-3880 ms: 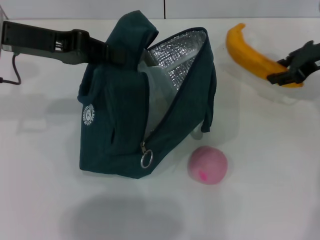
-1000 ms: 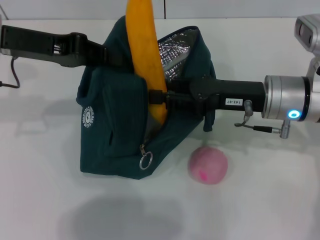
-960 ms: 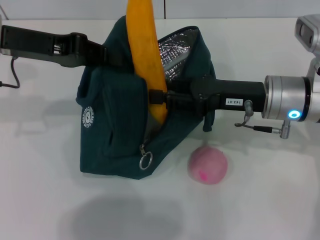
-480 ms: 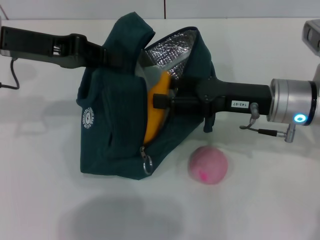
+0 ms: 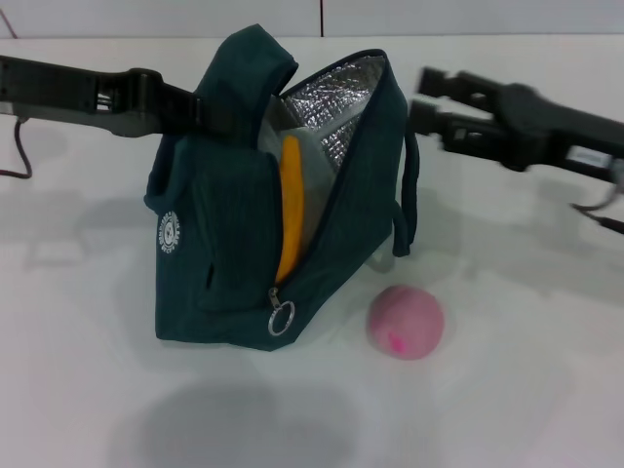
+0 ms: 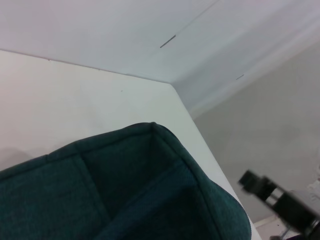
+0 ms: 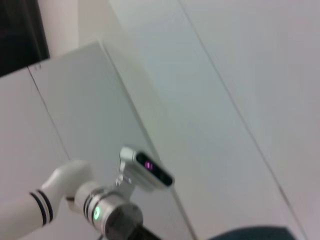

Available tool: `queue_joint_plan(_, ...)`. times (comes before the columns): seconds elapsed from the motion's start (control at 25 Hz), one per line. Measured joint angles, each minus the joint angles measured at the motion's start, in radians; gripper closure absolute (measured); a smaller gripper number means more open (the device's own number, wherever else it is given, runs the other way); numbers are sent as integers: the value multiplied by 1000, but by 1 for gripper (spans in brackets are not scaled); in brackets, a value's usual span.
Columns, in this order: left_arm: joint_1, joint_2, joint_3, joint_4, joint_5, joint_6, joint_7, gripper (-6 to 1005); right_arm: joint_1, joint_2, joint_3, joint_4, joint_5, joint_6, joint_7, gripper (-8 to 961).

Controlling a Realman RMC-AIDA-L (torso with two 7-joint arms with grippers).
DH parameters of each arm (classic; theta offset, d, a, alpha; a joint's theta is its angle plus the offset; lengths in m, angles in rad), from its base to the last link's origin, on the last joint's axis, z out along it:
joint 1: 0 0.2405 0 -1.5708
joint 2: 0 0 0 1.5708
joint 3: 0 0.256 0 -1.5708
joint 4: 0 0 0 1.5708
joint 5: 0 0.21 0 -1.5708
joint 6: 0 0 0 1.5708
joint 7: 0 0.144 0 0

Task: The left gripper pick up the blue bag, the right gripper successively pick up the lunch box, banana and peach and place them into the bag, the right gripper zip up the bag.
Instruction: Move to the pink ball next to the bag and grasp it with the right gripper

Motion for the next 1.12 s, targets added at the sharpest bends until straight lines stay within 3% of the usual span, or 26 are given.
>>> queue_joint_plan(0.24, 12, 3, 0, 0, -1, 1, -3, 963, -119, -66, 45, -47, -94, -160, -91, 118)
queue_joint_plan(0.36, 18, 6, 0, 0, -2, 1, -4, 963, -170, -67, 77, -51, -172, -199, -160, 121)
queue_joint_plan(0.52, 23, 7, -1, 0, -3, 1, -4, 963, -217, -42, 106, -47, -293, -202, -228, 122)
queue_joint_plan(0.72, 20, 6, -1, 0, -3, 1, -4, 963, -209, 13, 98, -40, -410, -53, -239, 124)
queue_joint_plan(1.12, 11, 2, 3, 0, -3, 1, -1, 963, -114, 30, -67, 13, -404, 195, -234, 134)
